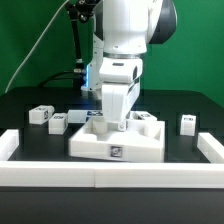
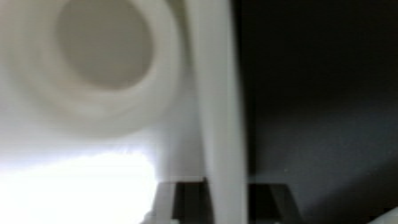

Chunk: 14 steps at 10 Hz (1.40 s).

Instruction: Assemble one leg

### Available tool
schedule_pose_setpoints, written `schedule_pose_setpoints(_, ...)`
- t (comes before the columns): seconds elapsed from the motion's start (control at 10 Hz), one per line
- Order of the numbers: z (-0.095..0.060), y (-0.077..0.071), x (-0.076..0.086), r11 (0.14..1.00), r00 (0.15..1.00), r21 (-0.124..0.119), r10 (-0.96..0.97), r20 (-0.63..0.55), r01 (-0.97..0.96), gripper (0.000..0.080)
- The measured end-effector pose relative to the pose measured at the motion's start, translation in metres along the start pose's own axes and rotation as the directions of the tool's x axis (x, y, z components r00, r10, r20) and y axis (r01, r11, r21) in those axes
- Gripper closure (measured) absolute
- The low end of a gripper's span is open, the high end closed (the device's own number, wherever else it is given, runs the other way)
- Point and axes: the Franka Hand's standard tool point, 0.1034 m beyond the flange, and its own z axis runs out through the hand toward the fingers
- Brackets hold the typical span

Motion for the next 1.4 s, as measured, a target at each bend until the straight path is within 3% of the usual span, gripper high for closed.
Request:
schedule_pose_setpoints(0.1, 0.000, 0.000, 0.000, 1.000, 1.000, -0.002, 0.000, -0.001, 0.000, 0.0739)
schedule_pose_setpoints(0.7, 0.000, 0.001, 0.000, 1.000, 1.000, -0.004, 0.000, -0.001, 0.000, 0.0739)
schedule_pose_setpoints(0.9, -0.002, 0.016, -0.002, 0.995, 0.995, -0.015, -0.101, -0.002, 0.101, 0.0739)
schedule_pose_setpoints(1.4, -0.001, 0.022, 0.003, 0.988, 0.989, -0.027, -0.150, -0.003, 0.150, 0.0739)
